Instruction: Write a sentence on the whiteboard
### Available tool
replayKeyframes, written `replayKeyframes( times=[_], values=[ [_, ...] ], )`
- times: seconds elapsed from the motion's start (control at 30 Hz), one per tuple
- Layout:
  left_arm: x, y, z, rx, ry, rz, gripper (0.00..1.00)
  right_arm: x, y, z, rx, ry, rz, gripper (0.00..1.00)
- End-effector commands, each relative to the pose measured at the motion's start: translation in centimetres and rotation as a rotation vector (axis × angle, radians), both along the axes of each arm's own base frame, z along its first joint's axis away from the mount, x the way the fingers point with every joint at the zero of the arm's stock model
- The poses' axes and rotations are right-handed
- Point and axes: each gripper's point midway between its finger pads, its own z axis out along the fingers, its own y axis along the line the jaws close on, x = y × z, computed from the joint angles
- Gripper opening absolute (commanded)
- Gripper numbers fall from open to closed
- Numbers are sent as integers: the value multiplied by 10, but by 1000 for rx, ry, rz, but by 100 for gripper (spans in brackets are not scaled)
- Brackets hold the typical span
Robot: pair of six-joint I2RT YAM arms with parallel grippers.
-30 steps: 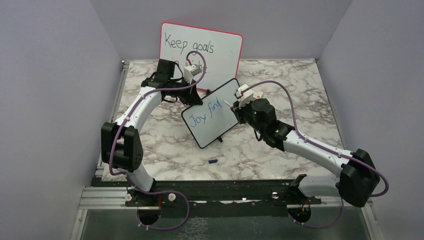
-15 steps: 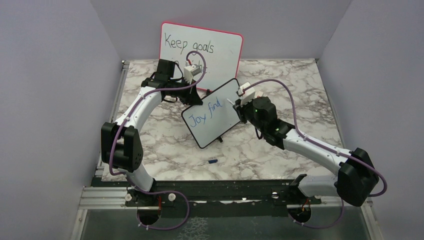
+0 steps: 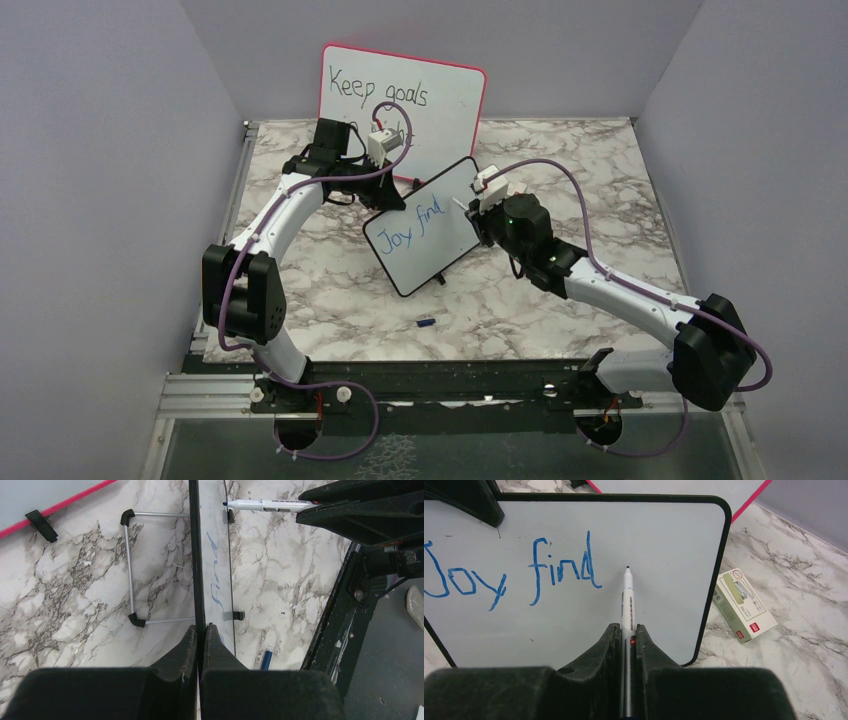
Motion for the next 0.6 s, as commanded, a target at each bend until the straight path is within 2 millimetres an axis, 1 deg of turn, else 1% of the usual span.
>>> replayKeyframes(
  times=[0.0,0.57],
  values=[
    [-11,5,-35,92,57,-6,0,5,1,4,10,-28,-2,1],
    [-11,4,-36,94,62,-7,0,9,11,10,30,-40,25,0]
  ],
)
